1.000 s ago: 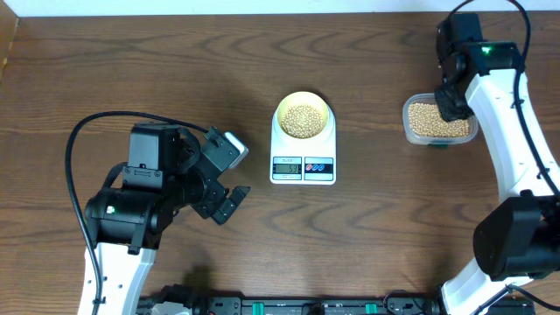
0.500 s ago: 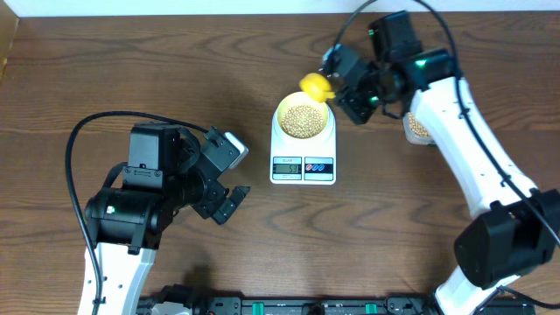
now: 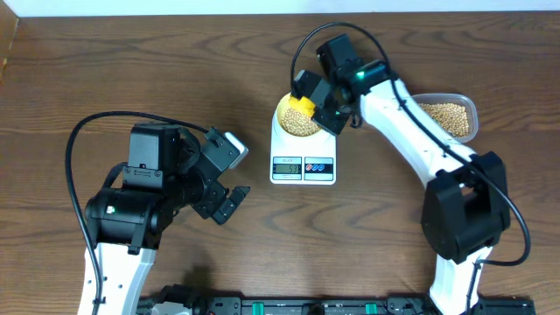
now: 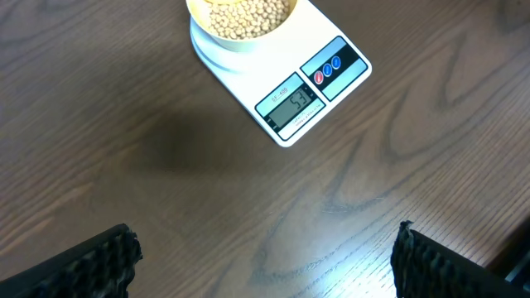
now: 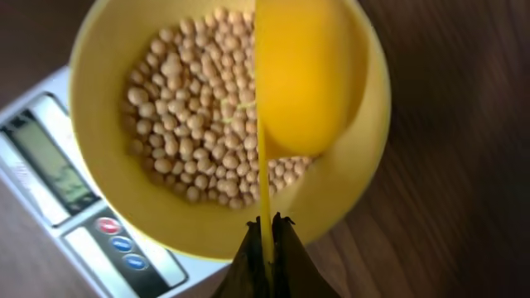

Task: Scoop item into bowl and weigh 50g on scale
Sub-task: 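Carry the scoop left over the bowl and tilt to pour, then move the scoop right into the soybean tub and scoop beans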

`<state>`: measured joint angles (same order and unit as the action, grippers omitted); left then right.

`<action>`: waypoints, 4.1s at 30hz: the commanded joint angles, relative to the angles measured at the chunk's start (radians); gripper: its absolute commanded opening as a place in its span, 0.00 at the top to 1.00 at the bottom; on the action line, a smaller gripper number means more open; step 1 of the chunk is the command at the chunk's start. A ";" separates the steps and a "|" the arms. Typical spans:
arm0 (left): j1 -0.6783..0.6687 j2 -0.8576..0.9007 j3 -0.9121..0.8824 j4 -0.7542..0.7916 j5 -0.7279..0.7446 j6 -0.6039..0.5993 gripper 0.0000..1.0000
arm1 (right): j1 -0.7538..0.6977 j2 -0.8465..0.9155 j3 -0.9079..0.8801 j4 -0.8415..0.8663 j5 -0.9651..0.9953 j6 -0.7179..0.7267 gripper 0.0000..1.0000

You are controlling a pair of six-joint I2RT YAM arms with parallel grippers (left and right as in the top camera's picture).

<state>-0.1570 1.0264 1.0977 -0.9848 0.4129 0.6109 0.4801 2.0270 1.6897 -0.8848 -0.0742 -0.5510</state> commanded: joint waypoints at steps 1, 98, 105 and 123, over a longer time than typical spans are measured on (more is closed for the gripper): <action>0.005 0.000 0.019 -0.002 -0.003 0.017 0.01 | 0.026 0.003 0.017 0.002 0.083 -0.031 0.99; 0.005 0.000 0.019 -0.002 -0.002 0.017 0.01 | -0.588 -0.256 0.019 -0.515 -0.536 0.070 0.99; 0.005 0.000 0.019 -0.002 -0.003 0.017 0.01 | -0.676 -0.282 0.018 -0.555 -0.330 0.095 0.99; 0.005 0.000 0.019 -0.002 -0.002 0.017 0.01 | -0.422 -0.273 0.015 -0.483 0.510 0.379 0.99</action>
<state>-0.1570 1.0264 1.0977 -0.9848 0.4126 0.6109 0.0113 1.7550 1.6897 -1.3701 0.2123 -0.2520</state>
